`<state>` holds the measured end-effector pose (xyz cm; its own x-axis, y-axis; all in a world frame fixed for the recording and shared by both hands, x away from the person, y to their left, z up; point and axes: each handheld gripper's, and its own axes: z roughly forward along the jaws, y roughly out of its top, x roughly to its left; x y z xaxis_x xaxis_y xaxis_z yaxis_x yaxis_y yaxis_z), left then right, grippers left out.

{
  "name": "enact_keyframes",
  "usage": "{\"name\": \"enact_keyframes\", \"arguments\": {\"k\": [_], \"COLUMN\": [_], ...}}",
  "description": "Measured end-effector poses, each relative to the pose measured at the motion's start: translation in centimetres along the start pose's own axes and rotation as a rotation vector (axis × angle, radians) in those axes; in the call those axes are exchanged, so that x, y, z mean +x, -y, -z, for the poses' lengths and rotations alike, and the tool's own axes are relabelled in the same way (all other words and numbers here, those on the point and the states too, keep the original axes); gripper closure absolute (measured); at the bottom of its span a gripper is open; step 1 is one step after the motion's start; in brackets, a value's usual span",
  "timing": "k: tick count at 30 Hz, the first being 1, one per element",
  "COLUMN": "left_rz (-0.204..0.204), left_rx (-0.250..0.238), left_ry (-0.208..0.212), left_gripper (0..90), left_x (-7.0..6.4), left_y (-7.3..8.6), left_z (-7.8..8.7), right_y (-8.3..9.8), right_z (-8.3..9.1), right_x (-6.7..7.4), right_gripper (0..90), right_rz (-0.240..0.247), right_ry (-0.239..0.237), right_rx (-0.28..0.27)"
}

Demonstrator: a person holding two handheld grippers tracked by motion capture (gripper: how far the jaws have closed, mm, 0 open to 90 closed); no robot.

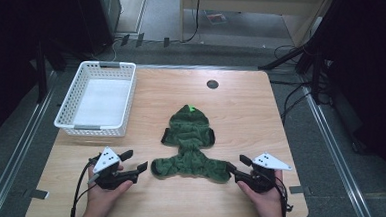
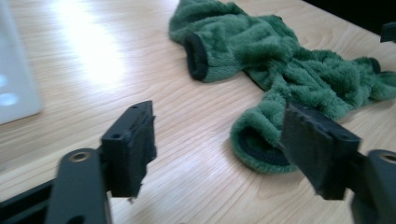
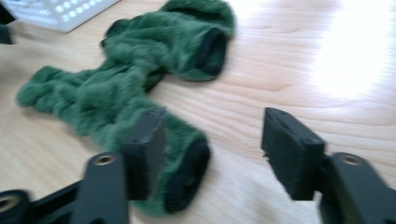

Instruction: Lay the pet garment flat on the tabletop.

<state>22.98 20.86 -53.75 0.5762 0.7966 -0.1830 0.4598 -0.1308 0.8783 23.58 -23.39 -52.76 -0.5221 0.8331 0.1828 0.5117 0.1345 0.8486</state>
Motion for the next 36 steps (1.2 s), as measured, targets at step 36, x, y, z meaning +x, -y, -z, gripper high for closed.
{"name": "enact_keyframes", "arguments": {"k": [36], "left_rz": [0.209], "left_rx": [-0.082], "left_ry": [-0.278], "left_gripper": [0.6], "left_x": [12.5], "left_y": [4.3], "left_z": [11.7], "right_y": [2.7], "right_z": [4.3], "right_x": [-8.0], "right_gripper": [0.0], "right_rz": [-0.137], "right_ry": [0.23], "right_rx": [0.001]}}
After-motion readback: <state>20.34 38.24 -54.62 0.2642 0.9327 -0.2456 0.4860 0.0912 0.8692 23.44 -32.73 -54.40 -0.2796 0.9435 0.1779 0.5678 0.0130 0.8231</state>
